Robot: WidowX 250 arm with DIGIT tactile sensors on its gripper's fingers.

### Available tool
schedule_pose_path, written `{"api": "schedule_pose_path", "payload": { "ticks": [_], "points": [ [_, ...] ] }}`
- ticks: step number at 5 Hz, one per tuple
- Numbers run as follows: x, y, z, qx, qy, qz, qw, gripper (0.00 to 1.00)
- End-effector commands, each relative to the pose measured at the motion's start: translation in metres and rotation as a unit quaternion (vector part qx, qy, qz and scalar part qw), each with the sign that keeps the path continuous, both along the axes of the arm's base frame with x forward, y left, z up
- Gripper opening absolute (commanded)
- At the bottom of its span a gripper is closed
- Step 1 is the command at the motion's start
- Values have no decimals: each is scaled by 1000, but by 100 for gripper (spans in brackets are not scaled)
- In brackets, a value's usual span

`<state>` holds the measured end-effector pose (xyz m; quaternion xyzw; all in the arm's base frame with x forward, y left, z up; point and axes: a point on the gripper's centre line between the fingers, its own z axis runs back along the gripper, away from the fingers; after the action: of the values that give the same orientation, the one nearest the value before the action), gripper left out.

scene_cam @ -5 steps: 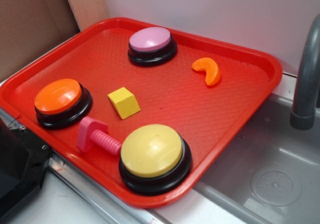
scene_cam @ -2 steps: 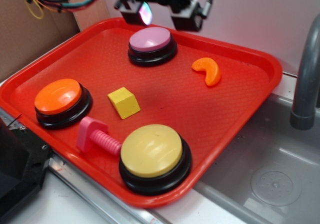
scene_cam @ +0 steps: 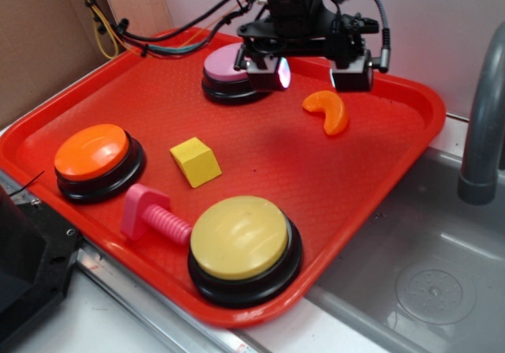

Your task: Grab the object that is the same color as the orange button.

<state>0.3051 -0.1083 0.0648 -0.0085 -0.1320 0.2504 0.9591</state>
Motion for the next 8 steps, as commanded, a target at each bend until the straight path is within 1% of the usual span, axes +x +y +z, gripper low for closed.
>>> {"api": "schedule_pose_path", "payload": {
  "ticks": [1, 2, 3, 4, 5, 6, 8],
  "points": [
    [23, -1, -2, -24, -28, 12, 999, 100],
    [29, -2, -9, -24, -17, 17, 999, 100],
    [31, -2, -19, -37, -7, 6, 999, 100],
    [30, -3, -22, -40, -5, 3, 999, 100],
    [28, -5, -22, -24, 8, 18, 1000, 38],
    [30, -4, -23, -24, 5, 22, 999, 0],
    [30, -4, -24, -26, 3, 27, 999, 0]
  ]
}}
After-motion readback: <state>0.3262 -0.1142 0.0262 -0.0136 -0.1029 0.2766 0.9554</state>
